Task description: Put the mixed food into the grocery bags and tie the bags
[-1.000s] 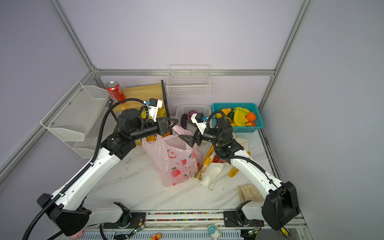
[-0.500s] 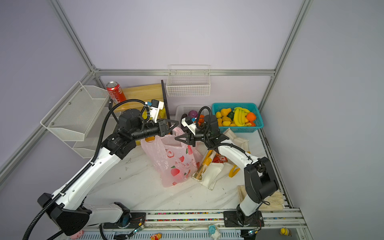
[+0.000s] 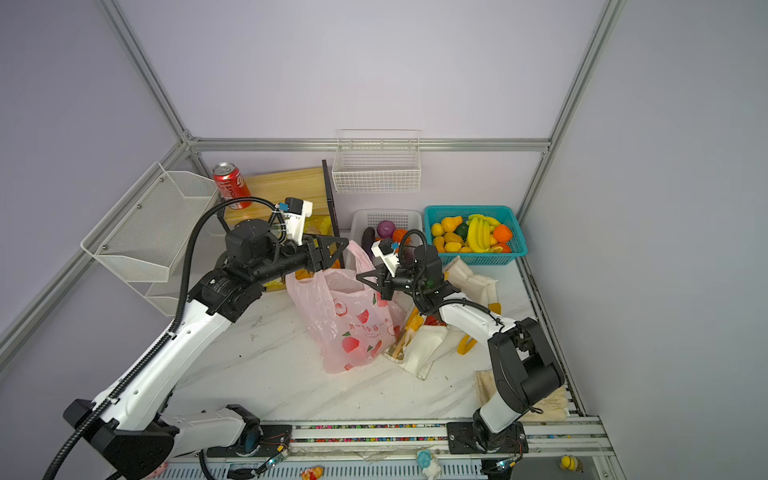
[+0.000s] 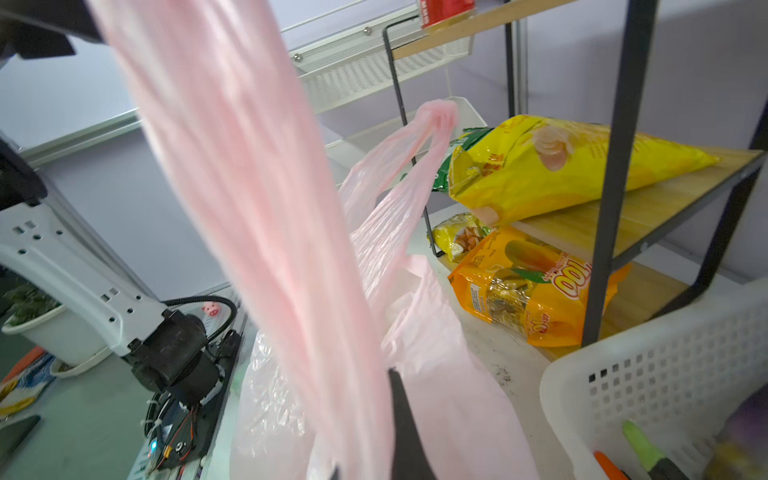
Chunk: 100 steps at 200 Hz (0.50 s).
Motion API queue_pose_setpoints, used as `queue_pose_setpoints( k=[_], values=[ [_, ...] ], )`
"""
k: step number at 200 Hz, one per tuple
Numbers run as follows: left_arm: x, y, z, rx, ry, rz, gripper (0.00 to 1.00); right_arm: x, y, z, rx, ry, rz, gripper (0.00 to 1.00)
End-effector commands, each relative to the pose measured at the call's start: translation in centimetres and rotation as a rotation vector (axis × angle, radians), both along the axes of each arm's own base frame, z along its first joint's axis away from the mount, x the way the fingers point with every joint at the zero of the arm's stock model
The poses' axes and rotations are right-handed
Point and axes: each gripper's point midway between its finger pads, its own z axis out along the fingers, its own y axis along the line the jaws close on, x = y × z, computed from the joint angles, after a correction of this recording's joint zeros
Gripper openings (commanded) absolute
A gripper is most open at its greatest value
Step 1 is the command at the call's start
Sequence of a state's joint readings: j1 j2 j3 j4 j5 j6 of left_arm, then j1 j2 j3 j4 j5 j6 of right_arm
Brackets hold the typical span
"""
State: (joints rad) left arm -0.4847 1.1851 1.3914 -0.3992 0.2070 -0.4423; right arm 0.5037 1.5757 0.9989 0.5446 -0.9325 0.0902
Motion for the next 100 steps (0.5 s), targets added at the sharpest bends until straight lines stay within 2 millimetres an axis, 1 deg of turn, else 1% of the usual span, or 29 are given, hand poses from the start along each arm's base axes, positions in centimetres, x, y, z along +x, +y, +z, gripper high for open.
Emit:
queue_pose_setpoints(
  k=[1,17,29,44,61,75,100],
  values=[
    [-0.5,6.7,-1.8,0.128,-0.070,0.304,0.78,0.5,-0.9,2.4,0.055,-0.018,-0.081,0.03],
    [-1.1,9.6,-4.1,0.180,-0.062,0.430,0.85,0.3,-1.1,2.7,0.060,-0.016,-0.091,0.03],
    [-1.2,10.4,-5.9,0.221,-0.035,0.465,0.88,0.3,-1.3,2.7,0.060,-0.015,-0.099,0.03],
    [-0.6,10.2,-7.9,0.269,0.012,0.467,0.93,0.4,-1.4,2.8,0.057,-0.018,-0.109,0.03],
    [0.4,10.2,-9.6,0.324,0.051,0.483,0.97,0.5,-1.4,2.7,0.055,-0.021,-0.116,0.02],
    [1.2,10.2,-10.4,0.350,0.065,0.501,1.00,0.5,-1.4,2.6,0.053,-0.020,-0.115,0.02],
    [2.3,9.3,-11.1,0.349,0.071,0.481,1.00,0.6,-1.4,2.4,0.047,-0.021,-0.115,0.02]
  ],
)
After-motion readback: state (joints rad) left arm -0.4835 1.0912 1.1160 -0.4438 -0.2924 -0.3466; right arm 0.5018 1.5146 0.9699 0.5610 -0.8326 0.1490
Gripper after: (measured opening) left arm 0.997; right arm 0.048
